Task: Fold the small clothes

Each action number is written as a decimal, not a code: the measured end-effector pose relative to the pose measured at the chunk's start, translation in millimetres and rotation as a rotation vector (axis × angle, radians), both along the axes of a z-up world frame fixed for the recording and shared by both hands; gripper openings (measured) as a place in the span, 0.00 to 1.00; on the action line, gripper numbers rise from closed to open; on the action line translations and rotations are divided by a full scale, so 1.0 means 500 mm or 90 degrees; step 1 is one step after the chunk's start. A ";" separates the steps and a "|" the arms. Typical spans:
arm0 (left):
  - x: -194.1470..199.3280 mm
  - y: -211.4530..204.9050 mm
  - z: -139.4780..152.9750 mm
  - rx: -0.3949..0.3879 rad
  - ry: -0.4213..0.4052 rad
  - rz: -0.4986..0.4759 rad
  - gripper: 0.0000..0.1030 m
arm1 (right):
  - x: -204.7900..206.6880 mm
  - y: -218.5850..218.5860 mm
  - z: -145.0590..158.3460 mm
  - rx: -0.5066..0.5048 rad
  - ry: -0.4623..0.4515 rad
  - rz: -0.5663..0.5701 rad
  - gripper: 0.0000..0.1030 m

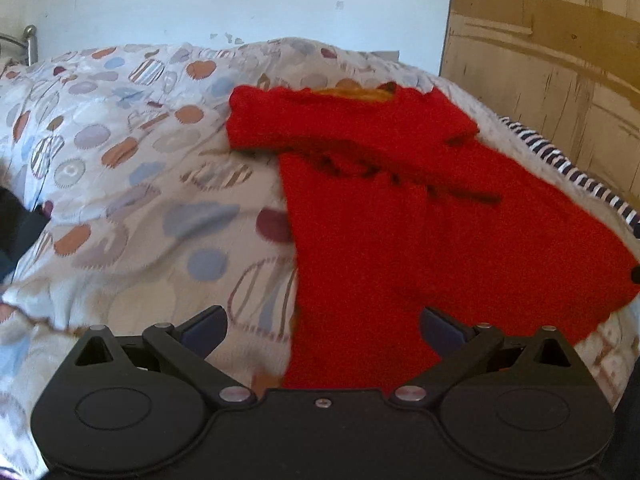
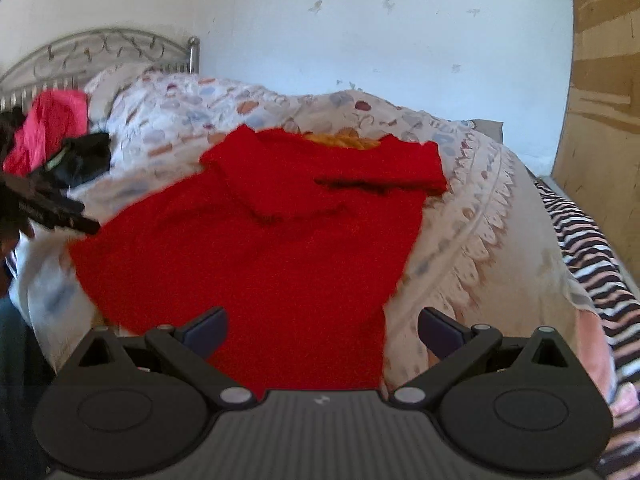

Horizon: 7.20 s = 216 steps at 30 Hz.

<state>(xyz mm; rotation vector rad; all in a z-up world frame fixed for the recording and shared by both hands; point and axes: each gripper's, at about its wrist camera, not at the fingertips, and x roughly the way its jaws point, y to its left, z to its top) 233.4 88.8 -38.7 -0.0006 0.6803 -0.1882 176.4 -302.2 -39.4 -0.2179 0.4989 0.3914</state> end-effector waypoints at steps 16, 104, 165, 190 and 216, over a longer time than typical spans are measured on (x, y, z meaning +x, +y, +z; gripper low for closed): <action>-0.017 0.023 -0.025 -0.088 0.080 0.065 0.37 | 0.014 -0.072 -0.033 0.209 0.083 -0.071 0.49; -0.181 -0.290 -0.034 0.046 -0.069 -0.090 0.99 | -0.093 0.103 0.157 -0.003 -0.118 0.109 0.04; -0.362 -0.140 0.065 0.261 -0.310 -0.012 0.04 | -0.369 0.058 0.066 -0.084 -0.243 -0.020 0.03; -0.280 -0.140 0.236 0.248 -0.304 -0.049 0.05 | -0.158 0.028 0.260 -0.071 -0.281 0.017 0.03; 0.439 -0.088 0.073 0.140 -0.029 0.027 0.07 | 0.542 0.076 0.061 -0.077 -0.043 -0.066 0.04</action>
